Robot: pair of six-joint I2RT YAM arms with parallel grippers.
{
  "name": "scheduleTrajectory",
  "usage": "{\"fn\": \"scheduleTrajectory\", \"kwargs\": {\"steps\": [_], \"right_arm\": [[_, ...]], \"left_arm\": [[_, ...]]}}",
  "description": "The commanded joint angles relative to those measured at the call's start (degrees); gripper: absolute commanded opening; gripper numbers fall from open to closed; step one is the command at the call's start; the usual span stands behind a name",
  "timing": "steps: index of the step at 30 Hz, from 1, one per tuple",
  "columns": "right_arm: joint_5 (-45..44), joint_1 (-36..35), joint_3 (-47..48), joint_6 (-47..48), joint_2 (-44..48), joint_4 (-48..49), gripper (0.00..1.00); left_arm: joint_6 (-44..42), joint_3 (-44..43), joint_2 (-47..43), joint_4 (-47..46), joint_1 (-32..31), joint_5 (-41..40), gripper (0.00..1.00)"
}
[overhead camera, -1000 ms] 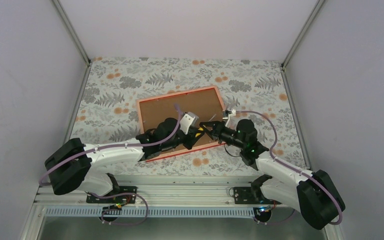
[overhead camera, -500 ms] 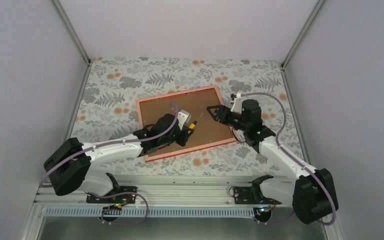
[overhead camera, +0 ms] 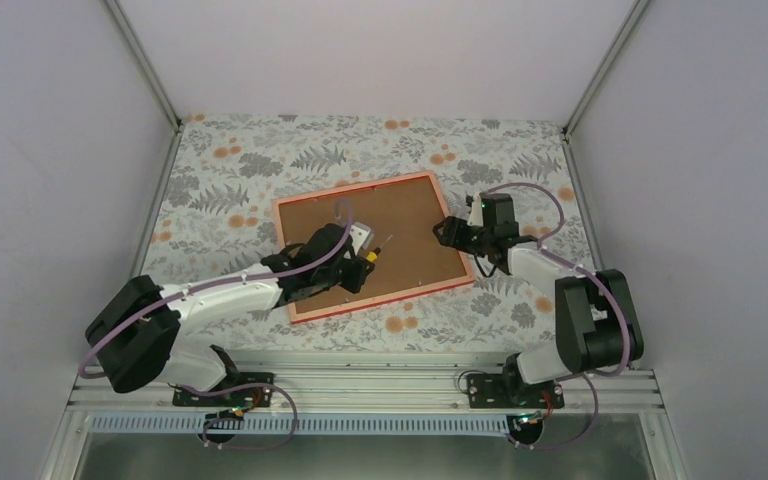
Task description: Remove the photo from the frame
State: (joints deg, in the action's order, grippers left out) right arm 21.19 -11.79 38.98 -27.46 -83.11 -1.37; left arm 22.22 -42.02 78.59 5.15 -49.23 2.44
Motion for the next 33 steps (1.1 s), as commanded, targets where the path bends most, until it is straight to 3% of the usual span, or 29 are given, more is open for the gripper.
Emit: {"fn": "scheduleTrajectory", "kwargs": {"steps": [1, 14, 21, 33], "right_arm": [[-3.41, 0.48, 2.05, 4.4, -2.94, -1.2, 0.67], [-7.98, 0.46, 2.86, 7.8, -5.43, -2.03, 0.71], [-2.83, -0.54, 3.18, 8.82, -9.42, -2.2, 0.65], [3.59, -8.24, -2.75, 4.65, -3.93, 0.88, 0.62]], "left_arm": [[-1.43, -2.54, 0.57, 1.64, 0.45, 0.87, 0.02], [-1.66, -2.89, 3.04, 0.65, 0.54, 3.74, 0.02], [-1.66, -3.32, 3.96, 0.78, 0.49, 5.07, 0.02], [-1.74, -4.95, 6.49, 1.8, 0.51, 6.14, 0.02]]}}
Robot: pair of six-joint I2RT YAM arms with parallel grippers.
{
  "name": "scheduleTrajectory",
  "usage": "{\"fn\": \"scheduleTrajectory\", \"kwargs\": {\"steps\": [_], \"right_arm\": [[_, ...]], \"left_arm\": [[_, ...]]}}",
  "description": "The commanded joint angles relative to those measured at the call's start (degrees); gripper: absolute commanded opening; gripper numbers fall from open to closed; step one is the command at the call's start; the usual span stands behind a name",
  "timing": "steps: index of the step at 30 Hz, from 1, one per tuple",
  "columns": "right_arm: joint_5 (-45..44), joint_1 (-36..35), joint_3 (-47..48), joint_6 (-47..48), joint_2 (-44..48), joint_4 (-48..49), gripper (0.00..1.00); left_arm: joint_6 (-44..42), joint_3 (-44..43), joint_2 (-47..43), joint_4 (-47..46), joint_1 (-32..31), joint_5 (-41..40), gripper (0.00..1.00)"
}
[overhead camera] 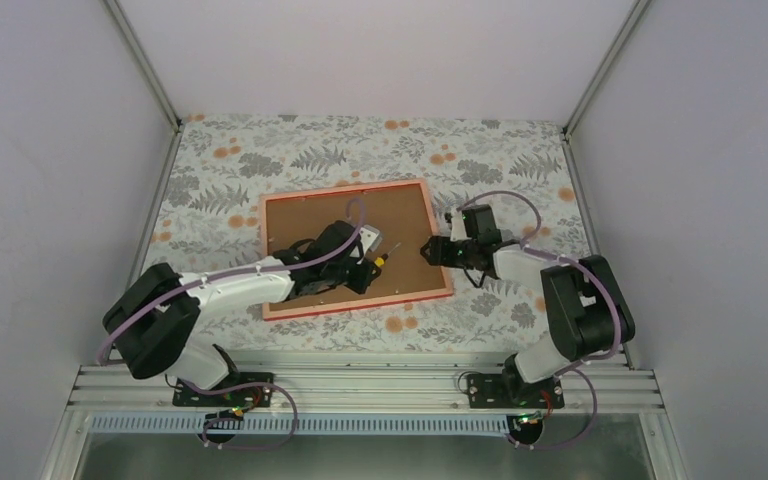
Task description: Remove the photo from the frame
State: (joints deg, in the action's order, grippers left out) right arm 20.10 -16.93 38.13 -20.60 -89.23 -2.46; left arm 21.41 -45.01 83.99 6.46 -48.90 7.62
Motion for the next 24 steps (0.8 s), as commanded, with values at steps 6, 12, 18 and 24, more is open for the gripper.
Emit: {"fn": "scheduleTrajectory", "kwargs": {"steps": [6, 12, 18, 24], "right_arm": [[4.54, -6.97, -3.06, -3.35, 3.91, 3.16, 0.56], [-6.33, -7.07, -4.45, -2.62, 5.25, 1.5, 0.53], [-4.96, -7.19, -4.88, -0.95, 3.73, 1.8, 0.5], [-4.7, -7.33, -5.16, -0.07, 2.83, 1.97, 0.39]], "left_arm": [[-1.06, -3.45, 2.52, 2.13, 0.21, 0.6, 0.02], [-2.81, -7.8, 6.36, 6.14, 0.2, -0.63, 0.02], [-5.17, -12.9, 10.86, 9.41, 0.23, -1.93, 0.02], [-7.21, -17.88, 15.85, 12.13, 0.5, -2.01, 0.02]]}}
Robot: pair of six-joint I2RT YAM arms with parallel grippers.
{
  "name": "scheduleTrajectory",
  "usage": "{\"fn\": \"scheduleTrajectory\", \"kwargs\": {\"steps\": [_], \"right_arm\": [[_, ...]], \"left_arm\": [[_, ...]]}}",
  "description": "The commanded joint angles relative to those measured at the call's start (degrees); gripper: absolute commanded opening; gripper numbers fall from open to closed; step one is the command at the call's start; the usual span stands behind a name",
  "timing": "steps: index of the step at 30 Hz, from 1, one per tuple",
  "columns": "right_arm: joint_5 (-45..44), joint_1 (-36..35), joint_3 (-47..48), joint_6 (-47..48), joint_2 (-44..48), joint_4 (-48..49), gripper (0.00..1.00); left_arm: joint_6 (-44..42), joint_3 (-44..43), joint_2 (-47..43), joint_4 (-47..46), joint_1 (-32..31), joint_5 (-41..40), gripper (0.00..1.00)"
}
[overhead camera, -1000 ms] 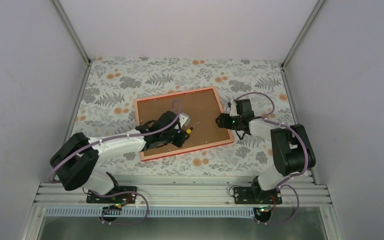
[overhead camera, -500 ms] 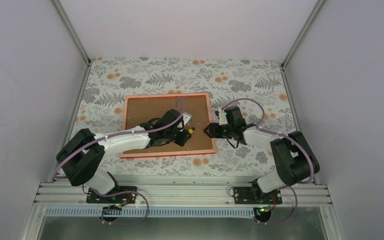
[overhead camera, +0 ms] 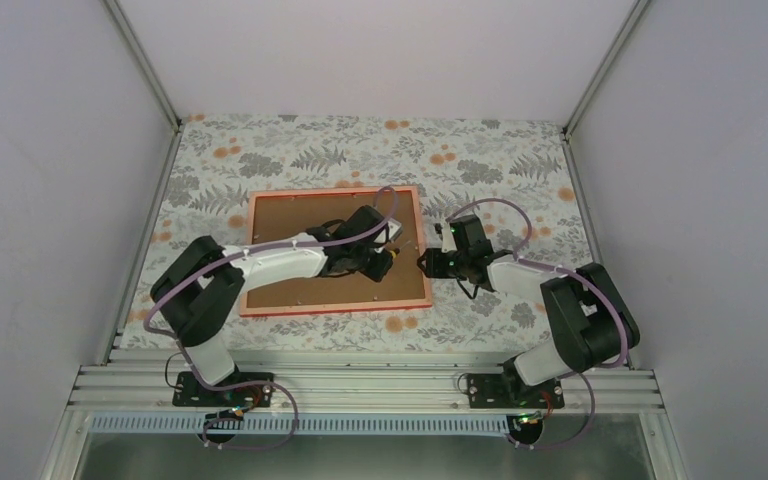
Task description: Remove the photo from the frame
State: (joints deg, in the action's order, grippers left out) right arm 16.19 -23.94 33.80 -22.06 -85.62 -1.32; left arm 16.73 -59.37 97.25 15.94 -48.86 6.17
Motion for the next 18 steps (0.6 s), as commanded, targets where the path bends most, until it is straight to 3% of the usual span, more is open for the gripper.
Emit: {"fn": "scheduleTrajectory", "kwargs": {"steps": [1, 5, 18], "right_arm": [[-1.0, -0.31, -0.84, 1.53, -0.72, 0.85, 0.37], [-1.66, -0.3, -1.0, 1.99, -0.93, 0.86, 0.3], [-1.09, -1.1, -0.12, 2.51, -3.54, 0.34, 0.27]], "left_arm": [[-2.93, -4.31, 3.48, 3.02, 0.63, -0.78, 0.02], [-3.9, -7.79, 6.23, 5.19, 1.28, -1.49, 0.02], [-5.96, -14.28, 12.85, 7.98, 1.58, -0.73, 0.02]]}}
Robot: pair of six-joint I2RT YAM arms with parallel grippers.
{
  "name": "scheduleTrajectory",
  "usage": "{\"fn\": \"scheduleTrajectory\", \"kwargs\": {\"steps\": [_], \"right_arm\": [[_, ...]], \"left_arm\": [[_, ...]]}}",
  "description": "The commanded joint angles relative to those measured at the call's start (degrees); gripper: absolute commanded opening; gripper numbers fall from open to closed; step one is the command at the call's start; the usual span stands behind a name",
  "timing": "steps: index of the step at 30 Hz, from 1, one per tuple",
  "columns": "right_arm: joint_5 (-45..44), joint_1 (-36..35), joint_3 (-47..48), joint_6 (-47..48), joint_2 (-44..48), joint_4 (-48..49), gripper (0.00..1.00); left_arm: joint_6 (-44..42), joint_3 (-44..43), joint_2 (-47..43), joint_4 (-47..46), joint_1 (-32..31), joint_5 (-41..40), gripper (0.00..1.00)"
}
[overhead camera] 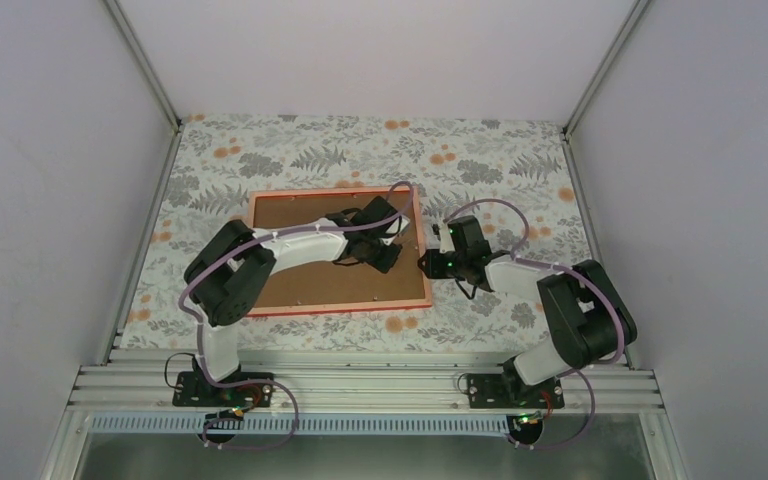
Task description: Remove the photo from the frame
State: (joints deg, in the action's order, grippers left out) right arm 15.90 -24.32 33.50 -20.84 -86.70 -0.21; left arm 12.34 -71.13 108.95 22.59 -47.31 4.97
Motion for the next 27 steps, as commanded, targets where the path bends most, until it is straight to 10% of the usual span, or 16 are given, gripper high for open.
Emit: {"fn": "scheduleTrajectory", "kwargs": {"steps": [1, 12, 27], "right_arm": [[-0.81, -0.81, 0.36, 1.35, -2.91, -0.91, 0.25], [-2.41, -0.79, 0.76, 1.66, -3.0, -1.32, 0.05], [-3.22, -0.82, 1.22, 1.61, -3.46, -1.26, 0.04]], "left_arm": [[-1.68, -2.84, 1.7, 1.65, 0.02, 0.38, 0.02], [-3.6, -4.64, 3.0, 3.72, -0.06, 1.97, 0.02], [-5.61, -9.28, 5.72, 12.87, -3.22, -3.55, 0.02]]}}
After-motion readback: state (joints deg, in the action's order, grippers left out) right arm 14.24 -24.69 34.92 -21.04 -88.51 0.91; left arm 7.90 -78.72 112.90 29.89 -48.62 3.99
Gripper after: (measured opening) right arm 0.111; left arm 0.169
